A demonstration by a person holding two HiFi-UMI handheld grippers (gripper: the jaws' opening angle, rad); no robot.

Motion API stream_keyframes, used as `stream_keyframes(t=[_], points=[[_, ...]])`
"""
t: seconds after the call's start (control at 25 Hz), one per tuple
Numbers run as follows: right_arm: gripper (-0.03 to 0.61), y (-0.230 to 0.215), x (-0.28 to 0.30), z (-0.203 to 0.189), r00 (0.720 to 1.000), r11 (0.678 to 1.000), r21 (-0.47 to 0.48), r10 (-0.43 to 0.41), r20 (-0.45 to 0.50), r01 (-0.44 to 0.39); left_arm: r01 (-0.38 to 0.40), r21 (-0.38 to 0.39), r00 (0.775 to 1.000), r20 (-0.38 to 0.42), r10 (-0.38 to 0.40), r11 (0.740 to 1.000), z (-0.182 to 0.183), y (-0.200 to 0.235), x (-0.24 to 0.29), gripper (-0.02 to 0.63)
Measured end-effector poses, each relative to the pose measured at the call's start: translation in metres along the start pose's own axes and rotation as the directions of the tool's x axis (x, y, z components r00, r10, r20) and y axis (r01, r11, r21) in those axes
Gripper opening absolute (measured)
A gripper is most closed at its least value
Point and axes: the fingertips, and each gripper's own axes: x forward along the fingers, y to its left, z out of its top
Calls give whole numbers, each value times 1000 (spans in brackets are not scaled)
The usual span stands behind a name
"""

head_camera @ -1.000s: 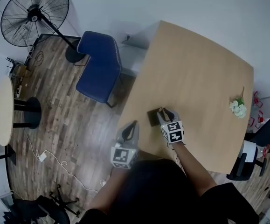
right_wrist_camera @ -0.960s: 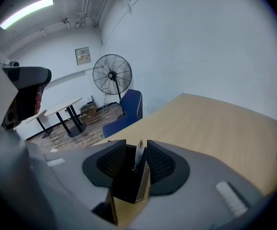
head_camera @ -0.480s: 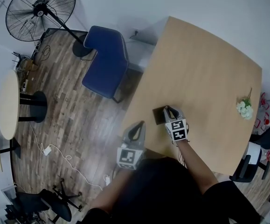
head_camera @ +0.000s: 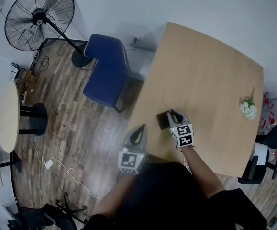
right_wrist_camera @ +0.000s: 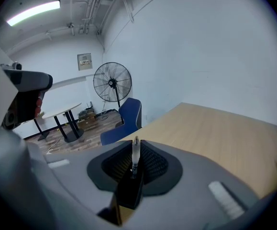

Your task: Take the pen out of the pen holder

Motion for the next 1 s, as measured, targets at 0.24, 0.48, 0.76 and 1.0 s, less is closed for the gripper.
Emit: stream_keyframes(t=[0.24, 0.48, 0.76, 1.0], points=[[52, 18, -29, 32, 996, 999, 9, -54, 71, 53, 56, 13, 998, 40, -57, 998, 22, 14, -8, 3], [52, 44, -74, 66, 975, 987, 37, -158, 157, 154, 142, 12, 987, 77, -143, 990, 40, 22, -30, 3], [52, 89, -134, 97, 920, 952, 131, -303, 250, 278, 246, 93, 961, 106, -255, 965, 57, 30, -70, 3], [53, 128, -179, 102, 869, 904, 160, -425, 254, 396, 310, 55, 943, 107, -314, 949, 59, 45, -91, 3]])
